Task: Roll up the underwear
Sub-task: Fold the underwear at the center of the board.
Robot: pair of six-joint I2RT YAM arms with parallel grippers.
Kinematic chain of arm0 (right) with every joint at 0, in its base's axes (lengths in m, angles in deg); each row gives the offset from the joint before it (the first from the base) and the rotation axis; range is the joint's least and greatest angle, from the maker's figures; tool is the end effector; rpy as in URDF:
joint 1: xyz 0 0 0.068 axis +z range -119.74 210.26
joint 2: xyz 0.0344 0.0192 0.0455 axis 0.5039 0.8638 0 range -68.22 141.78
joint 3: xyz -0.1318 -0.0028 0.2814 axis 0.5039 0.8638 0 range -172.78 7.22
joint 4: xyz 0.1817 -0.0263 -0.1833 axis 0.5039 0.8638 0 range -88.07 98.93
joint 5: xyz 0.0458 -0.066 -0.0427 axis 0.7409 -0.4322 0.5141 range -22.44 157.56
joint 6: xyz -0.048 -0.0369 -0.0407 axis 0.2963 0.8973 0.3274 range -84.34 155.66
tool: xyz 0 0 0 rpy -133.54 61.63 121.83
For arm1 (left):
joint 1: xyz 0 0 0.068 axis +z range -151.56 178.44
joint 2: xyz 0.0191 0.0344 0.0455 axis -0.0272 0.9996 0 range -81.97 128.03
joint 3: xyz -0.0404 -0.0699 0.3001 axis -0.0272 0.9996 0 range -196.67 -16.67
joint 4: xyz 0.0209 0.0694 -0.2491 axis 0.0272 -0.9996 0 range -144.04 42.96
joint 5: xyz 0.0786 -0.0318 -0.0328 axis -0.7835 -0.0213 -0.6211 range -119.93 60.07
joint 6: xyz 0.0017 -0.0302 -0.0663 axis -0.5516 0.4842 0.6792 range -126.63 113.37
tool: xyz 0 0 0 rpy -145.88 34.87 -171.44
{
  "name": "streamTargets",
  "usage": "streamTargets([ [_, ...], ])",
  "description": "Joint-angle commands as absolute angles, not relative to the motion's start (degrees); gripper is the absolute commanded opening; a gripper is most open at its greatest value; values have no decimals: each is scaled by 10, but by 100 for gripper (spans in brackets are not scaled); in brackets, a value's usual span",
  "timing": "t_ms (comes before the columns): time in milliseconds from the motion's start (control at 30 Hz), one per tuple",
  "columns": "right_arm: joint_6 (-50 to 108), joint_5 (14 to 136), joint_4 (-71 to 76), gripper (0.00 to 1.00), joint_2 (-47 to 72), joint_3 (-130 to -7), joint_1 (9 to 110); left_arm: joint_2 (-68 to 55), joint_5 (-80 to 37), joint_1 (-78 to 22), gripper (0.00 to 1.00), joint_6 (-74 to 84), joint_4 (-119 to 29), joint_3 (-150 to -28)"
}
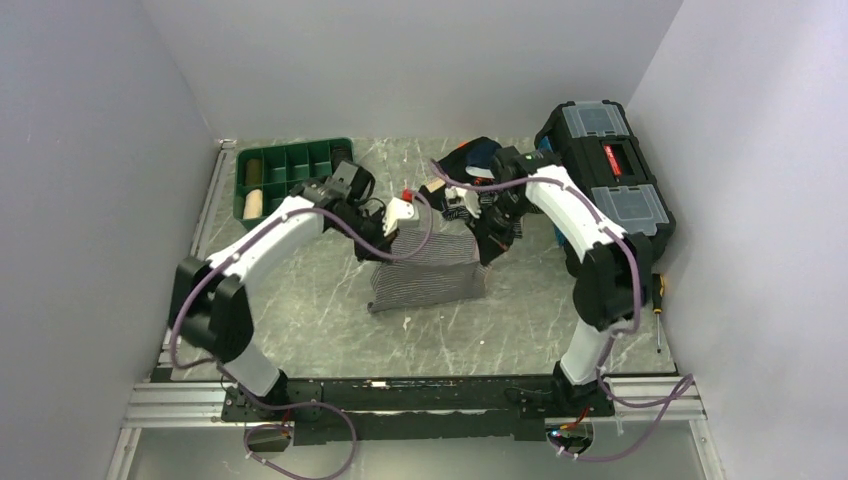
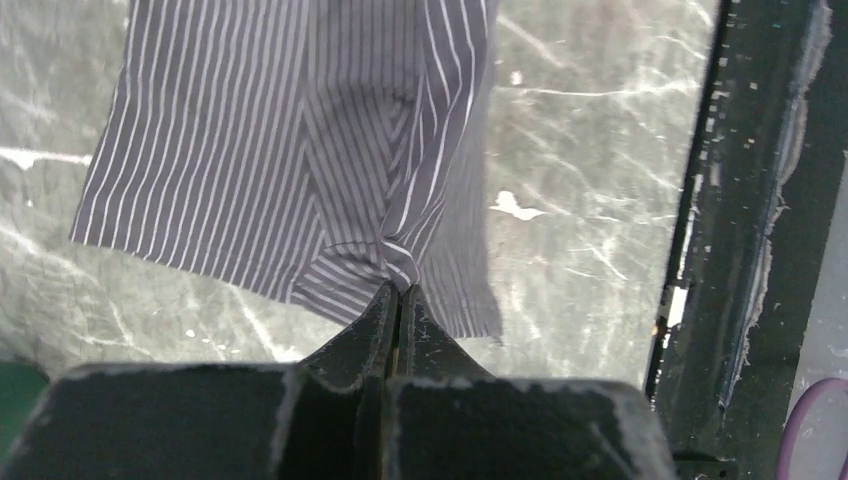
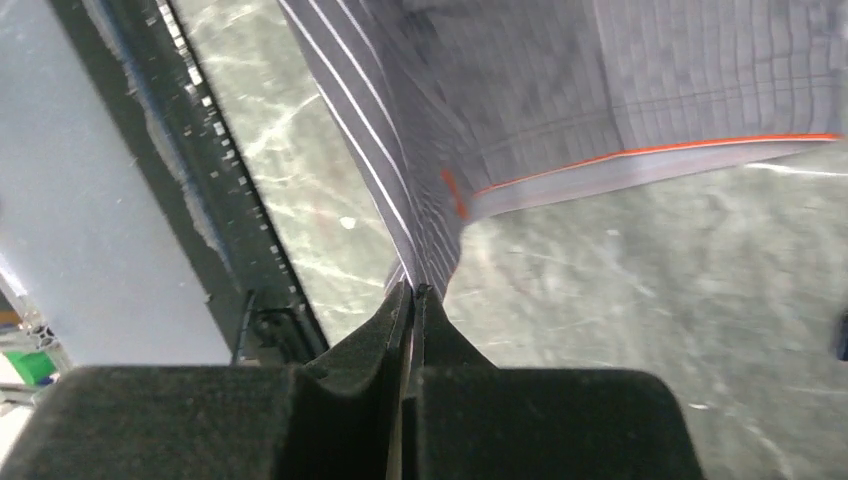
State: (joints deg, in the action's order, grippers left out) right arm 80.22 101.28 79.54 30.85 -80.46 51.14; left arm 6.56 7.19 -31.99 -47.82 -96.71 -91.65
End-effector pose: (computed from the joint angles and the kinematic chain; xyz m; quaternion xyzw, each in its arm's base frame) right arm 0.2869 0.1455 0.2991 -0.5194 0.8037 0.2821 0.0677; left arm 0.2553 -0.1924 0.3087 0.5994 0.7048 -0.2877 0.2475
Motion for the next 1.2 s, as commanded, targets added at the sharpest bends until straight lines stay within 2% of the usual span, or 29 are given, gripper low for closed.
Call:
streamTargets([
  [0, 788, 969, 818, 0, 413, -910, 488, 154, 116, -266, 0, -482, -996, -996],
  [233, 783, 941, 851, 0, 597, -1092, 460, 295, 83, -223, 0, -435, -1002, -1116],
  [400, 776, 925, 827, 0, 662, -1137, 459, 347, 43, -223, 0, -395, -983, -1136],
  [833, 777, 925, 751, 0, 654, -1113, 482, 339, 13, -223, 0, -346, -926, -1083],
  [1167, 782, 885, 736, 4, 649, -1107, 513, 311, -14, -223, 0, -342, -907, -1040],
])
